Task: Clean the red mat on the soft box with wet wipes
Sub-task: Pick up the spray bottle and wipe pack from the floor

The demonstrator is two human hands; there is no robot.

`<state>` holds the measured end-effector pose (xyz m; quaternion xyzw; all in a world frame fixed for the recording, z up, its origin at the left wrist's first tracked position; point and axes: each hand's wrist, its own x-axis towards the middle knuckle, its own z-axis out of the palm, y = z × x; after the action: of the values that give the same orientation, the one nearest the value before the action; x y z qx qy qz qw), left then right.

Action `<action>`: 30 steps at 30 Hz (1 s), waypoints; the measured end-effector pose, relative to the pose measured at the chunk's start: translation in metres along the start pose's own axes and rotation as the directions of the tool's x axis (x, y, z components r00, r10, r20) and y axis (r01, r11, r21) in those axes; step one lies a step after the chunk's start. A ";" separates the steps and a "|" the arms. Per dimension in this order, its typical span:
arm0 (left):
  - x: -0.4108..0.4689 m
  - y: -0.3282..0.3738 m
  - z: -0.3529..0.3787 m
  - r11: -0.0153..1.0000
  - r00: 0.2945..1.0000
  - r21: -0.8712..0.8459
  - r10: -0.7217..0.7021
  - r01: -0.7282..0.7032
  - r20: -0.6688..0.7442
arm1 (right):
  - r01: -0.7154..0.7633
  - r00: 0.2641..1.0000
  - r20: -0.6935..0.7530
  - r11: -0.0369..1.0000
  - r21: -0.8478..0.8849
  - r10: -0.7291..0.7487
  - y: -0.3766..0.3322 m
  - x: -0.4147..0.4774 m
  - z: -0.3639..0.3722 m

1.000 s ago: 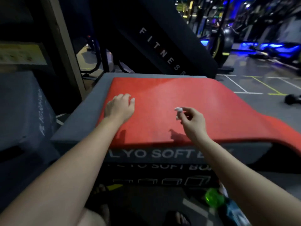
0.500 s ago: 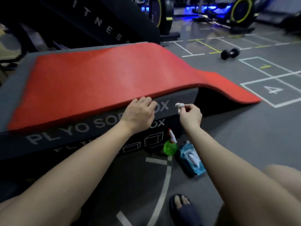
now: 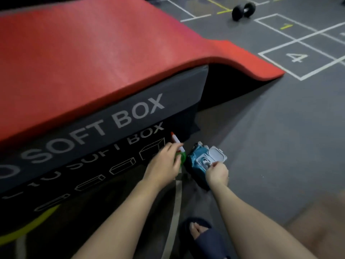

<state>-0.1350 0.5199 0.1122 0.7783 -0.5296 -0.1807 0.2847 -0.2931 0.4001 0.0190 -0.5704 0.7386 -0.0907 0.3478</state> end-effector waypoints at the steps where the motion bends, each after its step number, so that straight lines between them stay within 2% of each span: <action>1: -0.001 -0.007 0.009 0.999 0.999 -0.039 -0.004 0.005 0.035 | 0.037 0.999 -0.031 0.999 0.019 -0.036 -0.001 0.005 0.005; 5: 0.012 -0.039 0.024 0.985 0.992 -0.159 -0.053 0.071 0.115 | 0.221 0.971 -0.101 0.973 0.063 -0.214 -0.033 0.039 0.019; 7: 0.025 -0.052 0.028 0.972 0.986 -0.191 -0.114 0.136 0.122 | 0.326 0.945 -0.058 0.944 0.045 -0.323 -0.053 0.064 0.036; 9: 0.035 -0.059 0.032 0.961 0.986 -0.234 -0.119 0.145 0.120 | 0.400 0.916 -0.011 0.916 -0.007 -0.400 -0.064 0.090 0.057; 13: 0.046 -0.067 0.043 0.944 0.989 -0.304 -0.098 0.128 0.113 | 0.411 0.911 0.153 0.876 -0.252 -0.383 -0.057 0.137 0.098; 15: 0.051 -0.072 0.049 0.938 0.990 -0.323 -0.093 0.122 0.104 | 0.367 0.930 0.129 0.873 -0.323 -0.343 -0.052 0.146 0.106; 19: 0.060 -0.079 0.052 0.936 0.993 -0.334 -0.098 0.113 0.060 | 0.272 0.962 0.021 0.956 -0.106 -0.272 -0.053 0.130 0.102; 21: 0.062 -0.072 0.048 0.933 0.995 -0.346 -0.094 0.103 0.042 | 0.303 0.952 -0.059 0.952 0.044 -0.300 -0.056 0.117 0.088; 23: 0.064 -0.062 0.044 0.941 0.997 -0.331 -0.080 0.069 -0.019 | 0.281 0.957 -0.136 0.931 0.234 -0.254 -0.065 0.103 0.062; 26: 0.071 -0.041 0.040 0.965 0.988 -0.262 -0.049 0.009 -0.148 | 0.142 0.985 -0.152 0.858 0.493 -0.076 -0.078 0.080 0.008; 30: 0.083 0.010 0.047 0.958 0.998 -0.282 0.040 -0.053 -0.050 | 0.137 0.990 -0.126 0.665 0.734 -0.066 -0.070 0.038 -0.079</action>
<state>-0.1386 0.4281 0.0839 0.7206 -0.5101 -0.2309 0.4089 -0.2909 0.3216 0.0992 -0.4159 0.6199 -0.4267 0.5106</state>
